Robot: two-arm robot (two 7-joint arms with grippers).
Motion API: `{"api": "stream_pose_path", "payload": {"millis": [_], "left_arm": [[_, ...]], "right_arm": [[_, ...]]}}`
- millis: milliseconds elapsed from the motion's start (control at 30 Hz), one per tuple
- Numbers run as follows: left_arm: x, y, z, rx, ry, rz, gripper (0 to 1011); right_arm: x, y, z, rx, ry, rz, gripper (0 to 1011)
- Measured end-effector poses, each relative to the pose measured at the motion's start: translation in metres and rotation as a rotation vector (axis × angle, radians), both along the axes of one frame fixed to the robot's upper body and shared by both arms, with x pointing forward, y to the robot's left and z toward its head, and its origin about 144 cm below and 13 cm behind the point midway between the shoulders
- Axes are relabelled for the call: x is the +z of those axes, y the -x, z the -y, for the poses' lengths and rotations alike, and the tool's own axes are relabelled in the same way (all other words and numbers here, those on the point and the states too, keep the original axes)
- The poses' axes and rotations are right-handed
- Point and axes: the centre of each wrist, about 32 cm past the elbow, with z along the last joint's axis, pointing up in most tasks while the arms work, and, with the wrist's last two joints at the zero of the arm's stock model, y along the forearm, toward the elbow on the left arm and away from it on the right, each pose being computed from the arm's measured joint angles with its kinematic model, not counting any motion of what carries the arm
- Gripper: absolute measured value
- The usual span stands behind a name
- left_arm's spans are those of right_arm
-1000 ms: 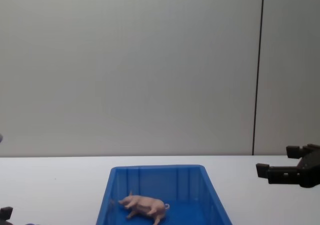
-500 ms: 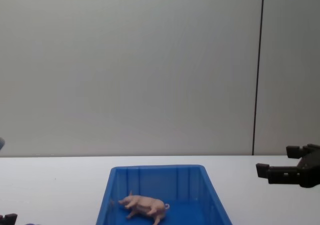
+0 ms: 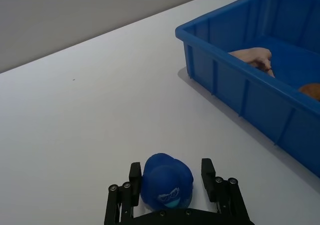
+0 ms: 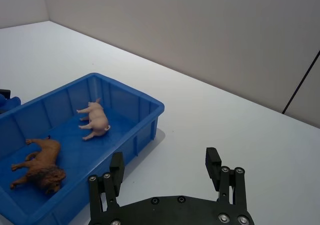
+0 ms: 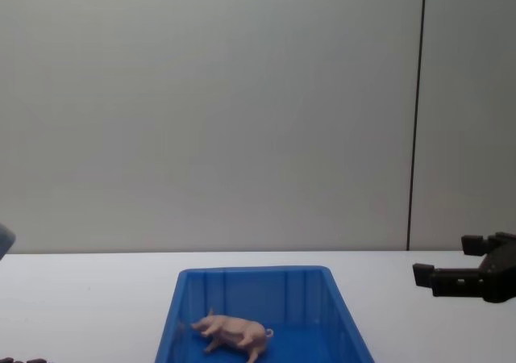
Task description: Pick up the two dolls from the table and place them into the box.
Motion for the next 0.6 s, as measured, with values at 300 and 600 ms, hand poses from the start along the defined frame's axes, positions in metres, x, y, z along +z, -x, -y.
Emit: {"api": "stream_pose_path", "payload": {"millis": [300, 600], "left_arm": [[-0.0014, -0.0002, 0.0000, 0.000, 0.002, -0.013, 522], [0.0026, -0.0012, 0.0020, -0.006, 0.004, -0.001, 451]], "right_arm": [[0.0000, 0.0000, 0.0000, 0.000, 0.000, 0.000, 1001], [0.0000, 0.0000, 0.0000, 0.000, 0.000, 0.000, 1001]]}}
